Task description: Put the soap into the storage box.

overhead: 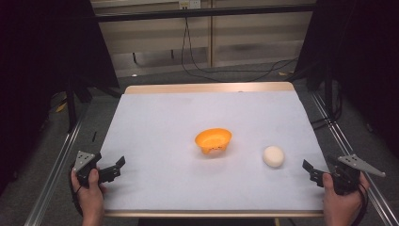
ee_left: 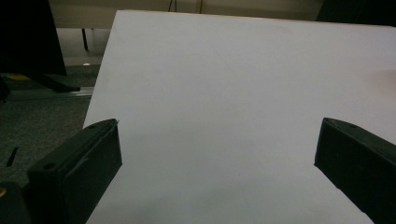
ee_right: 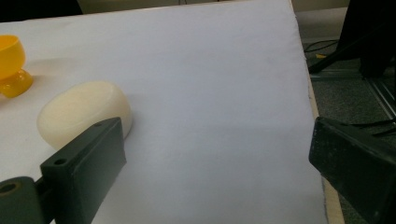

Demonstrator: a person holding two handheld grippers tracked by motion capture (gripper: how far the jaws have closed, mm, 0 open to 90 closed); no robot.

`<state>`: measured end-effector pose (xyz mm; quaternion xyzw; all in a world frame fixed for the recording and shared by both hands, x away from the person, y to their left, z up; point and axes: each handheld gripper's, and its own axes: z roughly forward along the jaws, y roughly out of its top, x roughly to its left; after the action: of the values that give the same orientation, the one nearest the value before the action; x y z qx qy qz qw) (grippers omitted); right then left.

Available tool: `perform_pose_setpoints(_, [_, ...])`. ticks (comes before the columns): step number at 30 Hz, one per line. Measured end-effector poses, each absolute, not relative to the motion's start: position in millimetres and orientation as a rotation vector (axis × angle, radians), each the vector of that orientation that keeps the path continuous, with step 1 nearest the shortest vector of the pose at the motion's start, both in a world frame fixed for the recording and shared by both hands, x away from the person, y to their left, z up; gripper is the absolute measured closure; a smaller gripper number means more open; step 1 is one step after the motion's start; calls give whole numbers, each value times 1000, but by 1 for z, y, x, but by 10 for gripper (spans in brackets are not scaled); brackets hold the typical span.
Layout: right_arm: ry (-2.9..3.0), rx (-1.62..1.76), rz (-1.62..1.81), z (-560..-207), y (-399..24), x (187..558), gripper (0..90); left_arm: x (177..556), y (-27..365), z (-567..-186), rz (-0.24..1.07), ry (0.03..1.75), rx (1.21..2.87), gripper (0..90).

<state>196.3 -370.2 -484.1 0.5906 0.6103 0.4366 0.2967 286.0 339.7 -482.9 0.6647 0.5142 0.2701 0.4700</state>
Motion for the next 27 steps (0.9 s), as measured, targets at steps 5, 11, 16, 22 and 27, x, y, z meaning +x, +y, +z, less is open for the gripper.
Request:
perform_pose_setpoints(5, [1645, 1555, 1152, -483, -369, 197, 70, 286, 340, -483, 675, 1253, 1641, 7])
perform_pose_setpoints(11, [1754, 1527, 1148, -477, -365, 200, 35, 286, 339, -483, 672, 1255, 1639, 7])
perform_pose_setpoints(16, [1898, 1530, 1115, -472, -362, 211, 22, 286, 339, -483, 670, 1258, 1640, 7])
perform_pose_setpoints(22, [2033, 1518, 1007, -460, -353, 226, 43, 286, 339, -483, 674, 1256, 1647, 7])
perform_pose_setpoints(27, [2110, 1526, 953, -450, -348, 239, 57, 286, 338, -483, 672, 1259, 1650, 7])
